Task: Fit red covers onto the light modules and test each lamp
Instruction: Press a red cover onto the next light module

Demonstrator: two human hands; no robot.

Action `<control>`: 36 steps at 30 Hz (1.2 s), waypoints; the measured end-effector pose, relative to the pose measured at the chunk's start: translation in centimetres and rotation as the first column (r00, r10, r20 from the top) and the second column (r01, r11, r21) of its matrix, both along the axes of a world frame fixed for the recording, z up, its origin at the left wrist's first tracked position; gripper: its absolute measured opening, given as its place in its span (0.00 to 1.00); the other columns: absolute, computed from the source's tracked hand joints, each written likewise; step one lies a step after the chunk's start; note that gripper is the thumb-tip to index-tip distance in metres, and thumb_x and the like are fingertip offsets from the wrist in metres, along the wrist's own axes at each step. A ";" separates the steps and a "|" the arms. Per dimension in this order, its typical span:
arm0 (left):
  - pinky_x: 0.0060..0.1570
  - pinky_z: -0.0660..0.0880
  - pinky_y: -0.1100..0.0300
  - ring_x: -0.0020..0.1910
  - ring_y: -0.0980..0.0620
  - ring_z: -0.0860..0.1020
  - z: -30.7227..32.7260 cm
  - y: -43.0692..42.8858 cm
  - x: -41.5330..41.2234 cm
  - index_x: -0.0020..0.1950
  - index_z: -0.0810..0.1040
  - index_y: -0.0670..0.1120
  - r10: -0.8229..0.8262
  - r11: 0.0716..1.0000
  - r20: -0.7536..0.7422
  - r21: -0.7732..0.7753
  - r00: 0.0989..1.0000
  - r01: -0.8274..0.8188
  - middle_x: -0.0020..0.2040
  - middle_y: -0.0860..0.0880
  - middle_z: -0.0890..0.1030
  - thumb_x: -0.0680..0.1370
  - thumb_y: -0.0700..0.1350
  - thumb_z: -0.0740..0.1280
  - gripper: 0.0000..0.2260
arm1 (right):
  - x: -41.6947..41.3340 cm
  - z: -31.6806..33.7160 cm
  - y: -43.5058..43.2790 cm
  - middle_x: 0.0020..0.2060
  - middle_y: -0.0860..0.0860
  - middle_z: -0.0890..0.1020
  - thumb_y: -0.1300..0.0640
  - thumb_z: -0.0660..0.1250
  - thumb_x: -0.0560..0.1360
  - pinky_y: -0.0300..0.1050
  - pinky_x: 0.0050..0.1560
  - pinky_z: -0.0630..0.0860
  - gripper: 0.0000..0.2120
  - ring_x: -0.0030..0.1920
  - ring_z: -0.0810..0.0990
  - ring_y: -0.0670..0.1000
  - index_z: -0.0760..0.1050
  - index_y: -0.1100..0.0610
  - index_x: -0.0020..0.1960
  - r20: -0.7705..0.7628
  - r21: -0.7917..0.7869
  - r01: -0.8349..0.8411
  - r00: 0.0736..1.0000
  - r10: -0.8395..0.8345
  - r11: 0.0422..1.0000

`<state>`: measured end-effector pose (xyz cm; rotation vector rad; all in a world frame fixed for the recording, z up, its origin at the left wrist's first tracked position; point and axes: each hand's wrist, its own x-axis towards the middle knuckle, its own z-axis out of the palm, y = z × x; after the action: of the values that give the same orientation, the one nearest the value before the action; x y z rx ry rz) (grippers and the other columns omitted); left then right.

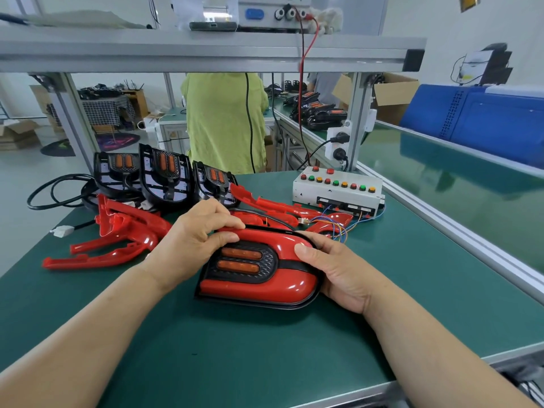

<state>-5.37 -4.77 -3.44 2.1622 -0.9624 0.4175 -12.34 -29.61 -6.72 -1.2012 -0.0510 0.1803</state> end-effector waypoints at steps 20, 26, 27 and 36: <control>0.62 0.74 0.47 0.51 0.51 0.78 -0.7 1.5 0.7 0.51 0.84 0.61 0.007 0.976 -0.297 -0.205 0.955 -0.071 0.51 0.56 0.78 0.69 0.52 0.73 0.12 | 0.1 0.0 -0.2 0.53 0.56 0.86 0.58 0.72 0.71 0.48 0.48 0.83 0.13 0.49 0.86 0.54 0.86 0.54 0.54 -0.053 0.061 0.011 0.999 -0.007 0.998; 0.61 0.75 0.52 0.53 0.52 0.78 -0.9 1.2 0.2 0.52 0.84 0.63 -0.025 0.968 -0.268 -0.249 0.963 -0.044 0.52 0.56 0.78 0.70 0.51 0.73 0.12 | 0.1 0.0 -0.2 0.53 0.57 0.86 0.58 0.72 0.70 0.49 0.48 0.83 0.14 0.49 0.86 0.54 0.85 0.55 0.55 -0.058 0.069 0.019 0.998 -0.015 0.997; 0.62 0.74 0.55 0.56 0.54 0.78 -0.9 1.1 0.2 0.53 0.84 0.63 -0.031 0.971 -0.232 -0.238 0.972 -0.026 0.53 0.56 0.78 0.71 0.50 0.72 0.12 | 0.1 0.1 -0.1 0.53 0.57 0.86 0.57 0.72 0.70 0.49 0.48 0.83 0.14 0.50 0.86 0.54 0.85 0.55 0.55 -0.059 0.068 0.019 0.998 -0.015 0.997; 0.58 0.72 0.66 0.53 0.53 0.77 -0.8 -0.1 0.5 0.51 0.84 0.56 -0.077 0.982 -0.144 -0.180 0.987 0.051 0.49 0.54 0.77 0.76 0.34 0.71 0.16 | 0.1 0.1 -0.2 0.52 0.55 0.86 0.56 0.73 0.70 0.49 0.48 0.83 0.14 0.50 0.86 0.53 0.86 0.53 0.54 -0.064 0.052 0.005 0.998 -0.002 0.999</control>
<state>-4.92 -4.84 -4.19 1.9672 -0.8747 0.2921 -12.24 -29.80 -6.61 -1.1429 0.0024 0.2132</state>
